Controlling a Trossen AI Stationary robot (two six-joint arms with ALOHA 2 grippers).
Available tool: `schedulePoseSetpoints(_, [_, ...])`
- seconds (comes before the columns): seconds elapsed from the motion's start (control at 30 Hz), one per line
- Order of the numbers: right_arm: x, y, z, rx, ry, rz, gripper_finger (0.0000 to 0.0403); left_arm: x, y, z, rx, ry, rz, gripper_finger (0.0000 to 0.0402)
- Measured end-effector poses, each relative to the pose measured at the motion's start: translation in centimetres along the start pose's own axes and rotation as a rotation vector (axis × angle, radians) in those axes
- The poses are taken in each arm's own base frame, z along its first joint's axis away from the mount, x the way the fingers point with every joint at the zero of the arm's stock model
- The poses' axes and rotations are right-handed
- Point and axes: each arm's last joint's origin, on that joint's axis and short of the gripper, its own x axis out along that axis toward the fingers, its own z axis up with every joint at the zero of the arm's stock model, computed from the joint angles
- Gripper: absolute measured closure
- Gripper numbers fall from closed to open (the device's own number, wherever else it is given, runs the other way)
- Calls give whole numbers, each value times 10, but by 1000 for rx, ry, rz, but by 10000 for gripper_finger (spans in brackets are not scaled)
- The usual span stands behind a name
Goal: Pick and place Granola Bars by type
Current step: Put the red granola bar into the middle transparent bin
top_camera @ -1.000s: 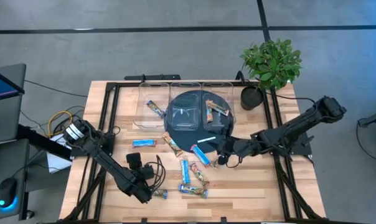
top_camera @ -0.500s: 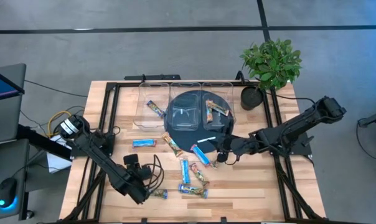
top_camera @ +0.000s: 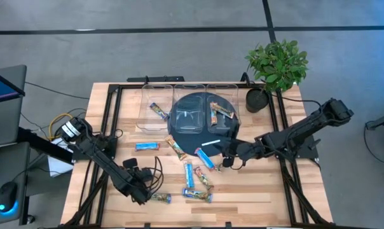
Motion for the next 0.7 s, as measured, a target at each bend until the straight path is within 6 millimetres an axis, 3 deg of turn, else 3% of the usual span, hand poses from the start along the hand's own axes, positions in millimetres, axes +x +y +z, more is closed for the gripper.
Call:
schedulePoseSetpoints(0.27, [-4,5,1,-4,-14,22,198,4,0,1,-16,18,-50,234])
schedulePoseSetpoints(0.53, [-6,7,1,2,-16,29,198,6,6,18,37,12,-93,289])
schedulePoseSetpoints(0.7, [-6,8,0,4,-9,34,198,7,10,29,82,-19,-101,299])
